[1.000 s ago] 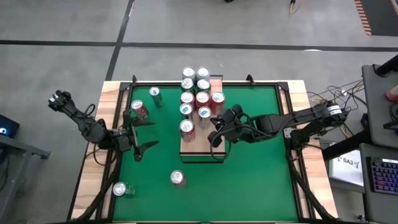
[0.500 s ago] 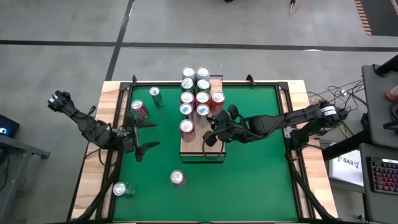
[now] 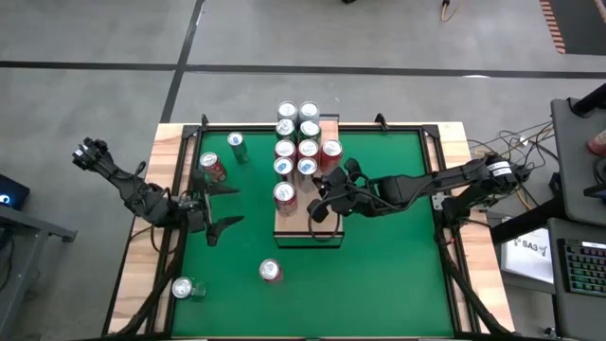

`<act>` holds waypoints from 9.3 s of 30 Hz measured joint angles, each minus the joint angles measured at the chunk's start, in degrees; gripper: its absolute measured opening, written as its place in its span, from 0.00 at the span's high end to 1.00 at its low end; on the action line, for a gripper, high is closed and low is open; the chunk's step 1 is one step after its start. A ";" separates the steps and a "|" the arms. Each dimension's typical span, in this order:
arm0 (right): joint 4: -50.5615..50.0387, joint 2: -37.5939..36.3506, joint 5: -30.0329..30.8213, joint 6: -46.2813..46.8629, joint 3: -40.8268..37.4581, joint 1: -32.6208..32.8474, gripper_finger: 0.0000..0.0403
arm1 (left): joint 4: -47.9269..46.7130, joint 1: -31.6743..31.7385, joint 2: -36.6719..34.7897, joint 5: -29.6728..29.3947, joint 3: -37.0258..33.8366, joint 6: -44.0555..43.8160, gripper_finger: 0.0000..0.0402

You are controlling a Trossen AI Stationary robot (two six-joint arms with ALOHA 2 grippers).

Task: Place canned beverage on shelf
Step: Put the blue can on the shelf, then put the red can on the shelf

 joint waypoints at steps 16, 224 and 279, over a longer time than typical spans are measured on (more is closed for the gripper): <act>0.10 0.28 -0.03 -0.56 0.00 -0.95 0.98 | 0.04 0.00 0.22 0.02 -0.02 0.04 0.19; 19.52 45.27 -8.47 -4.98 30.97 17.11 0.20 | 14.64 -18.10 42.23 3.48 -4.48 -54.14 0.19; -38.73 11.98 16.70 30.60 34.77 19.39 0.29 | -27.62 -22.16 34.31 -17.63 18.80 -36.87 0.19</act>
